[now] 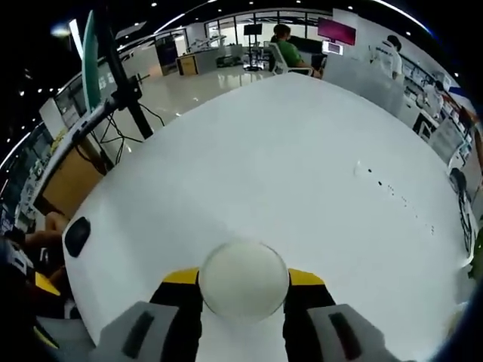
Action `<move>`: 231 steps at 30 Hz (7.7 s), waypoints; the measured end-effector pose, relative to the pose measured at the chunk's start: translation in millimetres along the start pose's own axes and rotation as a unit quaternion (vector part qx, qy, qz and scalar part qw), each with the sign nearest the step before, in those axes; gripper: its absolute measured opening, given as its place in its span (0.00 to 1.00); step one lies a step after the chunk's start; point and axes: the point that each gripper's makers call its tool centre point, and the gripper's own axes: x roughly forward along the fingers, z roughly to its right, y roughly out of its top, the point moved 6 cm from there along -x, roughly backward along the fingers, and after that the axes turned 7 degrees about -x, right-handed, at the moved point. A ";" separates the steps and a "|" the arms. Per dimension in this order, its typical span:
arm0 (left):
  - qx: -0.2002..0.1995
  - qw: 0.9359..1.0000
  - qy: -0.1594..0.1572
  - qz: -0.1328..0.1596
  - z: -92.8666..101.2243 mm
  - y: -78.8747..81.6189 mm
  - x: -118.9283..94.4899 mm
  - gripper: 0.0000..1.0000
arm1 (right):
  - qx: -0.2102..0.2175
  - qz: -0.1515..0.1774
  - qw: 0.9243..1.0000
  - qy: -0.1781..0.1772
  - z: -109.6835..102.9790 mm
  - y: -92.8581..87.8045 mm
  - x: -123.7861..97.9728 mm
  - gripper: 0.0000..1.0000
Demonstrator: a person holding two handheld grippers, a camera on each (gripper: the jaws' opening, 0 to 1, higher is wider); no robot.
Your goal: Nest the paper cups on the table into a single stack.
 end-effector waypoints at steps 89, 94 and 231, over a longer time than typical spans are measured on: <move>-0.008 0.965 -0.076 0.251 11.7 124.1 -11.5 0.04 | 0.025 0.221 0.925 0.307 -119.5 14.5 -179.8 0.41; -0.011 0.965 -0.072 0.250 10.3 123.1 -13.0 0.03 | 0.011 0.221 0.929 0.296 -119.1 13.8 -181.1 0.41; 0.282 0.954 -0.093 -0.047 55.5 132.3 49.6 0.00 | -0.094 0.135 0.982 0.095 -99.8 -146.4 -228.4 0.84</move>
